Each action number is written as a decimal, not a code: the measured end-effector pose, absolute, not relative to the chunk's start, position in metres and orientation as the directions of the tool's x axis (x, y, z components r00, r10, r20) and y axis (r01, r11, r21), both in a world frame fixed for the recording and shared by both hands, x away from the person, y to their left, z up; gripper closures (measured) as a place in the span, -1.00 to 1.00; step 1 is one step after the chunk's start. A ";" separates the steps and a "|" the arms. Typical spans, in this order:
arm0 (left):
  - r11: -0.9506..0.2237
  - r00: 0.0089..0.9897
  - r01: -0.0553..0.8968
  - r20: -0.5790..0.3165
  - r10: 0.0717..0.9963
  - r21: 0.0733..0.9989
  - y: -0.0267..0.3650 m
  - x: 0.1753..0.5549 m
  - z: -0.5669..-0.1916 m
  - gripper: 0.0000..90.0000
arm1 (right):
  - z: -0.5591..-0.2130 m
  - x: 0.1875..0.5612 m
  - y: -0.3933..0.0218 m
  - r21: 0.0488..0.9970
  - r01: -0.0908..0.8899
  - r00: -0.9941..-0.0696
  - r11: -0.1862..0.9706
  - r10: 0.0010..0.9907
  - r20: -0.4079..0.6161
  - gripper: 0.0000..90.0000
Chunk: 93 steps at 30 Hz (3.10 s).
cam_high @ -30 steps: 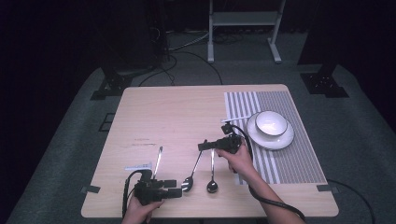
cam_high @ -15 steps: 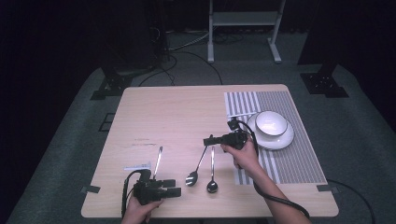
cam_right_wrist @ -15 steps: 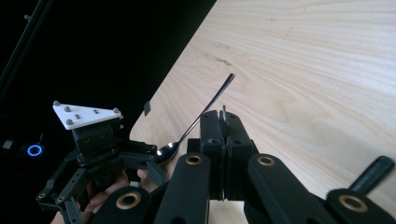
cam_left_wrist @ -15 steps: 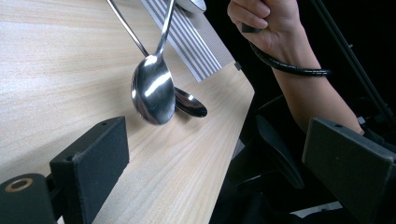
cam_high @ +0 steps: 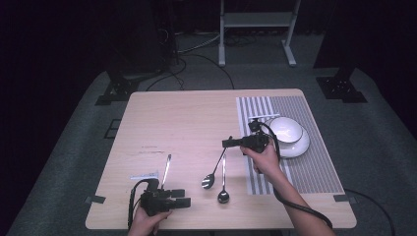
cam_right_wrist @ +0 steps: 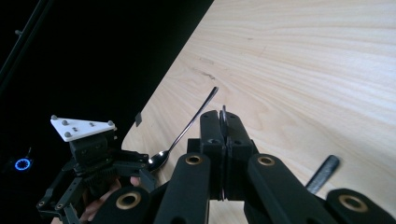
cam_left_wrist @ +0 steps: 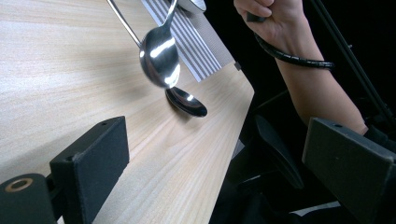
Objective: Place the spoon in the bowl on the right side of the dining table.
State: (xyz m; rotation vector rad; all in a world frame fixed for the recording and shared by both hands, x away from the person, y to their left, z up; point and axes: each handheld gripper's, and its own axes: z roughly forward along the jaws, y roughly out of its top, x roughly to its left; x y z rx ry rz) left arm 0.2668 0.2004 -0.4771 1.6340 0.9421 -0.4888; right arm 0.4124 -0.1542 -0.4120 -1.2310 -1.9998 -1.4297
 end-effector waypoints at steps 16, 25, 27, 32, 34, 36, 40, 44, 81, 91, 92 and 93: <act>-0.051 0.596 0.787 -0.736 0.322 0.615 0.200 0.267 -0.479 -0.87 | -0.395 0.420 -0.186 0.568 0.822 -0.513 0.030 0.472 0.717 0.98; -0.050 0.597 0.786 -0.735 0.321 0.616 0.201 0.267 -0.478 -0.87 | -0.388 0.425 -0.206 0.566 0.824 -0.487 -0.018 0.488 0.725 0.98; -0.051 0.597 0.786 -0.735 0.322 0.616 0.201 0.267 -0.478 -0.87 | -0.387 0.426 -0.210 0.568 0.823 -0.484 -0.026 0.493 0.723 0.98; -0.051 0.596 0.786 -0.735 0.322 0.616 0.201 0.267 -0.479 -0.87 | -0.384 0.428 -0.222 0.565 0.823 -0.468 -0.047 0.506 0.724 0.98; -0.052 0.597 0.786 -0.735 0.323 0.616 0.201 0.267 -0.479 -0.87 | -0.383 0.428 -0.226 0.564 0.824 -0.461 -0.056 0.513 0.724 0.98; -0.051 0.595 0.787 -0.735 0.324 0.615 0.201 0.267 -0.479 -0.87 | -0.381 0.429 -0.231 0.567 0.821 -0.458 -0.064 0.518 0.722 0.98; -0.052 0.596 0.787 -0.735 0.324 0.615 0.201 0.267 -0.479 -0.87 | -0.379 0.430 -0.239 0.575 0.815 -0.454 -0.078 0.531 0.716 0.97; -0.052 0.596 0.786 -0.735 0.323 0.615 0.201 0.267 -0.479 -0.87 | -0.376 0.431 -0.247 0.574 0.814 -0.441 -0.092 0.545 0.713 0.97; -0.061 0.595 0.789 -0.736 0.323 0.612 0.199 0.267 -0.481 -0.87 | -0.361 0.435 -0.312 0.589 0.773 -0.352 -0.233 0.616 0.705 0.97; -0.066 0.599 0.787 -0.733 0.323 0.614 0.197 0.268 -0.481 -0.87 | -0.357 0.434 -0.326 0.596 0.756 -0.331 -0.270 0.628 0.704 0.97; -0.068 0.599 0.787 -0.732 0.324 0.614 0.197 0.268 -0.482 -0.87 | -0.357 0.434 -0.328 0.597 0.755 -0.330 -0.272 0.630 0.703 0.97; -0.070 0.599 0.786 -0.731 0.326 0.614 0.197 0.268 -0.482 -0.87 | -0.357 0.434 -0.329 0.596 0.753 -0.324 -0.278 0.631 0.704 0.97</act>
